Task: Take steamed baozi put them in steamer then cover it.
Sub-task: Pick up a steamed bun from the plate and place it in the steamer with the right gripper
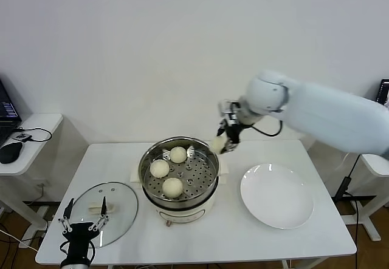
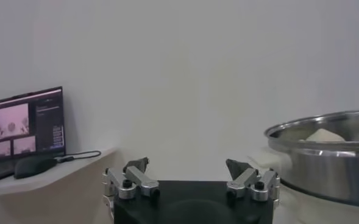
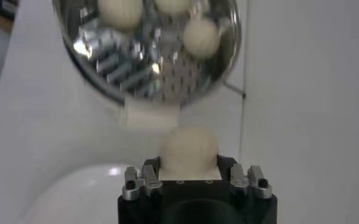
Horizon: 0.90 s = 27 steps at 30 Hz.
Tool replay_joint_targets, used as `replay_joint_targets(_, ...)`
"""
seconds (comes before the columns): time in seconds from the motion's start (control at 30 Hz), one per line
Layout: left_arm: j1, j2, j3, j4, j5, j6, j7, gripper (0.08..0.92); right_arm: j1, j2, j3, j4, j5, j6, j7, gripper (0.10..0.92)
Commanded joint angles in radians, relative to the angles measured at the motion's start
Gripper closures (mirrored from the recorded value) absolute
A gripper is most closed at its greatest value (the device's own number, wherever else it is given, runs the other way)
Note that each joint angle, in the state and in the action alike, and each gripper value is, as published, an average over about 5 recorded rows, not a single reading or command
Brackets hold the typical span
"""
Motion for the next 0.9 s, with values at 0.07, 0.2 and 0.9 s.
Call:
replay_joint_targets(0.07,0.002,-0.002,-0.004,-0.002,-0.003,-0.001,0.0,0.177,-0.049,0.216,-0.062,-0.08,0.097,-0.085,0.072,0.431)
replay_joint_targets(0.2,0.005,-0.004,-0.005,-0.002,-0.004,-0.002,0.0,0.177,-0.097,0.229,-0.063,-0.098,0.07,-0.103,0.088,0.431)
replay_joint_targets(0.9,0.009,-0.008,-0.006,0.003,-0.005,-0.009,0.002,0.177,-0.154,0.224,-0.059,-0.149,-0.032,-0.113,0.094,0.431)
